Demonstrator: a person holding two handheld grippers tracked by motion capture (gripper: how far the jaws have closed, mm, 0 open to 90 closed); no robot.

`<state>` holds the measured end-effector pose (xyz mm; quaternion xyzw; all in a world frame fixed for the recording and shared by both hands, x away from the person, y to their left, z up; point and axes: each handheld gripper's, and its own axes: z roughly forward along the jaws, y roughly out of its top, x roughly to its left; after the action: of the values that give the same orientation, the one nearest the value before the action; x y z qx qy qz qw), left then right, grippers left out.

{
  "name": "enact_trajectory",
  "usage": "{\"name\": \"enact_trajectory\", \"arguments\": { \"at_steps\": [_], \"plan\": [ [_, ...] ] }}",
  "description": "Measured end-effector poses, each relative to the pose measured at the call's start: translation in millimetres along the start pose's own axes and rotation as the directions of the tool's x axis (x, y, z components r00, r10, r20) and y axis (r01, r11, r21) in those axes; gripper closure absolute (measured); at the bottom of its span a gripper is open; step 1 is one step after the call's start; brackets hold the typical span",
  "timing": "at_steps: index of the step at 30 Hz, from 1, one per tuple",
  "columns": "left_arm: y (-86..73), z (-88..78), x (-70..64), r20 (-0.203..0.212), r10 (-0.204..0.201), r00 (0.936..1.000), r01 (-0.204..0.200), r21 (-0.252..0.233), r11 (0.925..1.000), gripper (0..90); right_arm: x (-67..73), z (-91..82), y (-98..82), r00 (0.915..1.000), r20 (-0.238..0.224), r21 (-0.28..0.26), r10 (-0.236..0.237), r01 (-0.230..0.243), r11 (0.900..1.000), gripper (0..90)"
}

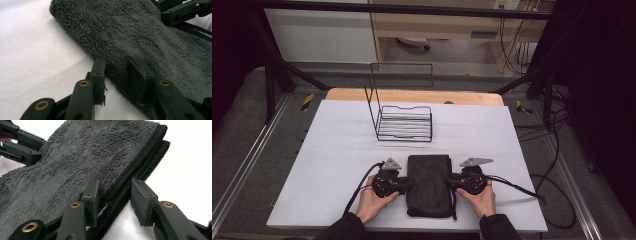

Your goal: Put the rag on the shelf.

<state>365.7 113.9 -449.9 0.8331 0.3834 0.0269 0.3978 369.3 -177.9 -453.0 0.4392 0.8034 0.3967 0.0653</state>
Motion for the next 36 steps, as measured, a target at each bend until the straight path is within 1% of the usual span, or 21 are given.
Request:
{"name": "enact_trajectory", "arguments": {
  "at_steps": [1, 2, 4, 7, 8, 10, 14, 17, 18, 20, 21, 24, 26, 27, 29, 30, 32, 33, 34, 35, 36],
  "plan": [
    [0.4, 1.1, -0.8, 0.002, -0.011, 0.9999, 0.011, -0.003, 0.9999, 65.2, 0.0, 0.0, 0.0, 1.0000, 0.000, 0.000, 0.000, 0.000, 1.000, 60.3],
    [1.0, 1.5, -0.9, 0.005, -0.014, 0.9999, 0.014, 0.002, 0.9999, 67.2, 0.1, 0.1, 0.3, 0.9999, -0.005, 0.005, 0.012, -0.012, 1.000, 61.3],
    [1.5, 2.4, -1.7, 0.009, -0.027, 0.9996, 0.027, 0.005, 0.9996, 68.3, 0.2, 0.3, 0.4, 0.9998, -0.010, 0.005, 0.016, -0.016, 1.000, 64.2],
    [1.9, 1.9, -3.4, 0.013, -0.022, 0.9997, 0.022, 0.005, 0.9998, 75.2, -0.4, 0.3, 1.4, 0.9991, -0.030, 0.012, 0.029, -0.028, 1.000, 70.7],
    [2.0, 1.4, -3.7, 0.011, -0.018, 0.9998, 0.018, 0.007, 0.9998, 80.5, -0.7, 0.3, 2.1, 0.9987, -0.035, 0.009, 0.038, -0.038, 0.999, 76.1],
    [2.5, 0.1, -4.2, 0.008, -0.018, 0.9998, 0.018, 0.010, 0.9998, 82.7, -1.2, -0.1, 3.0, 0.9983, -0.041, 0.007, 0.041, -0.041, 0.999, 78.6],
    [3.3, -4.2, -4.6, 0.000, -0.012, 0.9999, 0.012, 0.020, 0.9997, 84.3, -0.8, -1.1, 4.2, 0.9977, -0.050, 0.002, 0.046, -0.046, 0.999, 80.7],
    [4.0, -10.6, -2.3, 0.010, -0.016, 0.9998, 0.016, 0.023, 0.9996, 84.6, 0.6, -1.7, 5.3, 0.9970, -0.060, -0.005, 0.049, -0.049, 0.999, 81.0],
    [4.1, -13.0, -1.2, 0.015, -0.021, 0.9997, 0.021, 0.021, 0.9996, 84.7, 1.9, -1.7, 6.1, 0.9974, -0.060, -0.003, 0.040, -0.040, 0.999, 81.1],
    [3.9, -18.5, 0.6, 0.014, -0.018, 0.9997, 0.017, 0.028, 0.9995, 84.8, 7.4, -0.7, 8.3, 0.9982, -0.058, -0.008, 0.017, -0.018, 1.000, 81.1],
    [3.4, -21.6, 1.3, 0.009, -0.008, 0.9999, 0.007, 0.032, 0.9994, 84.8, 12.1, 0.8, 10.1, 0.9972, -0.074, -0.020, 0.009, -0.010, 1.000, 81.1],
    [0.8, -30.0, 5.5, 0.002, 0.000, 1.0000, 0.000, 0.043, 0.9991, 84.8, 18.0, 4.4, 11.8, 0.9947, -0.102, -0.025, 0.012, -0.015, 1.000, 80.9],
    [-1.7, -32.8, 8.1, -0.006, 0.005, 1.0000, -0.005, 0.054, 0.9985, 84.7, 20.0, 8.8, 11.5, 0.9948, -0.102, -0.019, 0.009, -0.011, 1.000, 80.4],
    [-3.0, -32.8, 9.3, -0.007, 0.009, 0.9999, -0.008, 0.062, 0.9981, 84.6, 20.5, 10.6, 11.1, 0.9956, -0.093, -0.011, 0.006, -0.007, 1.000, 79.9],
    [-5.0, -29.5, 10.2, -0.014, 0.017, 0.9998, -0.016, 0.074, 0.9972, 84.0, 19.7, 11.8, 10.2, 0.9963, -0.086, -0.009, -0.001, 0.000, 1.000, 78.1],
    [-5.7, -27.8, 10.2, -0.014, 0.024, 0.9996, -0.023, 0.073, 0.9971, 83.5, 20.2, 11.2, 9.9, 0.9967, -0.081, -0.012, -0.002, 0.001, 1.000, 76.5],
    [-6.4, -28.0, 9.4, -0.022, 0.047, 0.9987, -0.045, 0.070, 0.9965, 80.9, 20.0, 9.4, 9.4, 0.9971, -0.073, -0.025, -0.022, 0.021, 0.999, 71.5],
    [-6.5, -29.4, 9.1, -0.027, 0.060, 0.9978, -0.058, 0.066, 0.9961, 80.9, 20.0, 9.4, 9.4, 0.9971, -0.073, -0.025, -0.022, 0.021, 0.999, 71.5],
    [-6.6, -31.1, 8.8, -0.039, 0.077, 0.9963, -0.074, 0.061, 0.9954, 74.4, 19.4, 6.3, 10.2, 0.9969, -0.064, -0.055, -0.045, 0.042, 0.998, 61.3],
    [-6.5, -33.2, 8.7, -0.058, 0.088, 0.9944, -0.085, 0.056, 0.9948, 68.5, 19.3, 4.2, 11.0, 0.9970, -0.060, -0.071, -0.049, 0.045, 0.996, 55.9],
    [-6.1, -35.6, 9.5, -0.065, 0.089, 0.9939, -0.086, 0.046, 0.9952, 68.5, 19.3, 4.2, 11.0, 0.9970, -0.060, -0.071, -0.049, 0.045, 0.996, 55.9]
  ]
}}
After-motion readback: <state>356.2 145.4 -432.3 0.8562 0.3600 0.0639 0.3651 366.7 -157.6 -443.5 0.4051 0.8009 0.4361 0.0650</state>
